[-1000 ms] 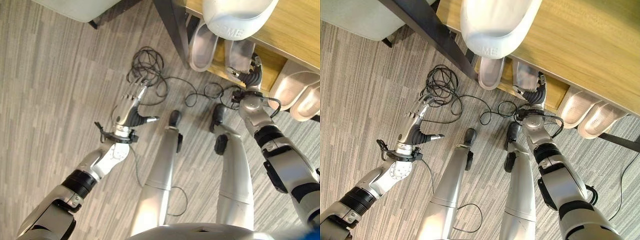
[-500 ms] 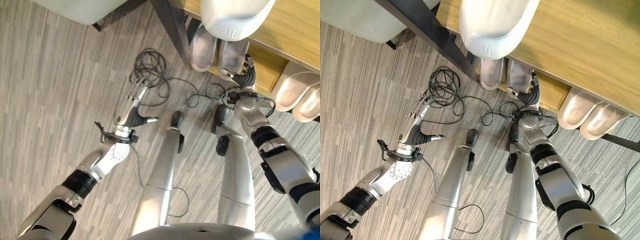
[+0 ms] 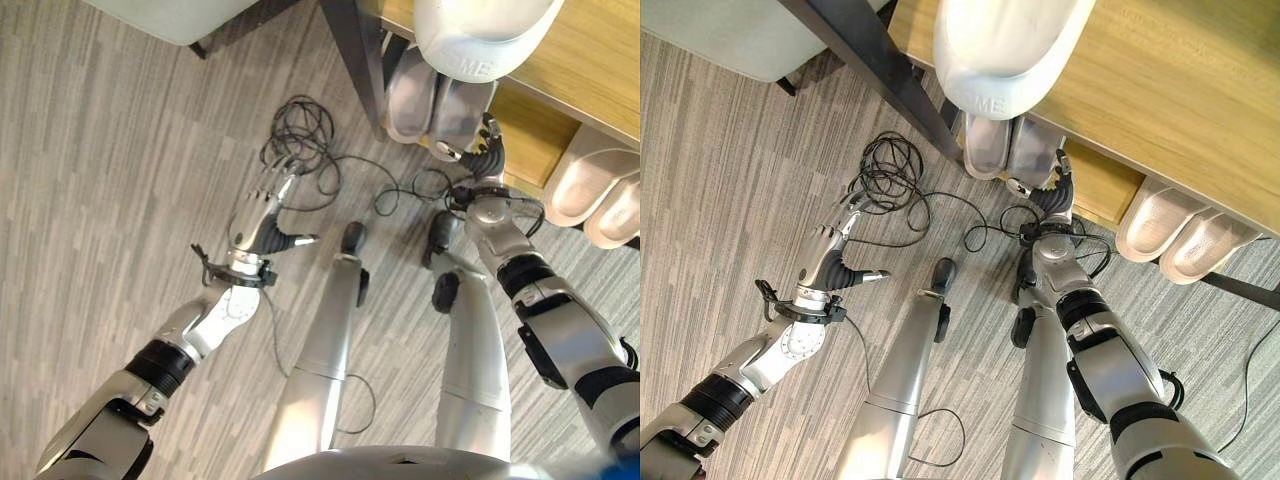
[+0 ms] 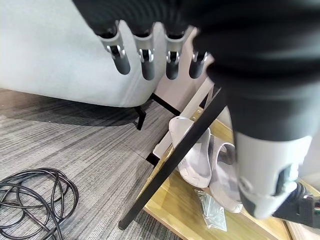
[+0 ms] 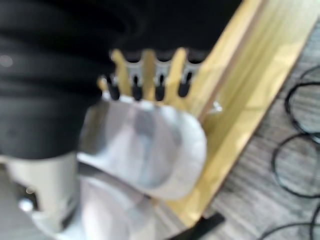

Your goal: Arrange the slippers neatly on the shoe rack.

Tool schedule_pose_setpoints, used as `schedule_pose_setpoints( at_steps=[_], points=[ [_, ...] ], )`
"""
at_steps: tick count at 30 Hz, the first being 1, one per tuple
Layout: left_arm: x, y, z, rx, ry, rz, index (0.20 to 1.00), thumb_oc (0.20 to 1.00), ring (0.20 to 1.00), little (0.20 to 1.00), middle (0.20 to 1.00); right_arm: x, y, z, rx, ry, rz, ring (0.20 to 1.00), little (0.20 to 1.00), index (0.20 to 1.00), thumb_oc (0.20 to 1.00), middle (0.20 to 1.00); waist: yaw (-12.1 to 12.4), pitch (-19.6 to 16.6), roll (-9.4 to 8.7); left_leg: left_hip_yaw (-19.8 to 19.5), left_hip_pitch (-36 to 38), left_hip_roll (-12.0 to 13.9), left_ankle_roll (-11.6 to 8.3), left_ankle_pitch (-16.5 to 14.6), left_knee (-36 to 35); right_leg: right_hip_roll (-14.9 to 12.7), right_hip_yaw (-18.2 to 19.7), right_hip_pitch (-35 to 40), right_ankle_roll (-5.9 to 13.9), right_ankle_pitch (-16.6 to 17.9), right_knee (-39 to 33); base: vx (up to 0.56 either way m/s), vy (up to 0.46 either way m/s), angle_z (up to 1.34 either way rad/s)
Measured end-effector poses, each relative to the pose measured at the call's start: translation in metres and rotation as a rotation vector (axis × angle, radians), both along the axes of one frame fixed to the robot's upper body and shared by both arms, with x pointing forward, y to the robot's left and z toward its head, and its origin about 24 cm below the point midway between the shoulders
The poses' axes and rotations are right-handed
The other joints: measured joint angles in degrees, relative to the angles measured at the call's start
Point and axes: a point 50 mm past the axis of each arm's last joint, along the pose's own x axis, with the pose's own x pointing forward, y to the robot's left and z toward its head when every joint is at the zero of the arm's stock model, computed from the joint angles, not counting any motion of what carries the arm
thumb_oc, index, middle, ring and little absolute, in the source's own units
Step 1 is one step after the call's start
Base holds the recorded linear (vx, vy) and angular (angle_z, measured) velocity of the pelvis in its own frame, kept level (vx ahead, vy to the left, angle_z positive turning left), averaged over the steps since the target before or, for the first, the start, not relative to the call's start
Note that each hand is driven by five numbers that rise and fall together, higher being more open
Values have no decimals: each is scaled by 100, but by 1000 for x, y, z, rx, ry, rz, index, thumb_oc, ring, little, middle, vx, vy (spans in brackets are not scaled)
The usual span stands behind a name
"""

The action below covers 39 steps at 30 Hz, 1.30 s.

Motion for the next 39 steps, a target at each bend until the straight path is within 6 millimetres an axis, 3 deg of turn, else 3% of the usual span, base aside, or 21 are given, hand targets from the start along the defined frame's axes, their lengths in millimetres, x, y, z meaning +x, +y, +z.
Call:
schedule_pose_setpoints(
  at_steps=[5, 13, 15, 19, 30, 34, 39],
  points=[
    [0, 0, -1, -1, 2, 2, 1000, 1000, 1000, 1000, 1000, -5, 0, -14, 16, 30, -5, 1000, 1000, 1000, 1000, 1000, -40, 1, -2, 1, 8, -1, 2, 1, 2, -1, 0, 9, 1, 0, 1, 0, 0, 0],
    [0, 4, -5, -16, 25, 19, 1000, 1000, 1000, 1000, 1000, -18, -16, -39, 53, 81, -64, 1000, 1000, 1000, 1000, 1000, -179, 5, -7, 5, 24, 0, 8, -2, 10, 0, 4, 28, 16, -3, -10, 0, 0, 0],
    [0, 4, -5, -33, 29, 24, 1000, 1000, 1000, 1000, 1000, -27, -21, -55, 57, 121, -75, 1000, 1000, 1000, 1000, 1000, -207, 10, -16, 7, 26, 2, 9, -1, 10, 1, 5, 27, 19, -3, -8, 0, 0, 0],
    [-1, 7, -5, -38, 30, 35, 1000, 1000, 1000, 1000, 1000, -33, -16, -58, -9, 110, -11, 1000, 1000, 1000, 1000, 1000, -257, 30, -50, 13, 27, 3, 11, -2, 11, 1, 7, 27, 22, -5, -6, 0, 0, 0],
    [0, 8, -5, -25, 40, 34, 1000, 1000, 1000, 1000, 1000, -48, -7, -37, -269, -22, 148, 1000, 1000, 1000, 1000, 1000, -292, 184, -267, 39, 38, 13, 22, -11, 104, 0, 25, 29, 14, -8, 81, 0, 0, 0],
    [1, 10, -10, -6, 72, 39, 1000, 1000, 1000, 1000, 1000, -57, -4, -49, -307, 8, 191, 1000, 1000, 1000, 1000, 1000, -332, 228, -342, 51, 69, 14, 44, -22, 114, -3, 31, 65, 13, -7, 73, 0, 0, 0],
    [3, 9, -20, -16, 123, 55, 1000, 1000, 1000, 1000, 1000, -75, -3, -80, -349, 116, 242, 1000, 1000, 1000, 1000, 1000, -447, 253, -360, 58, 274, 25, 48, 1, 54, 1, 24, 302, 57, 39, -39, -14, 4, -1]
  ],
)
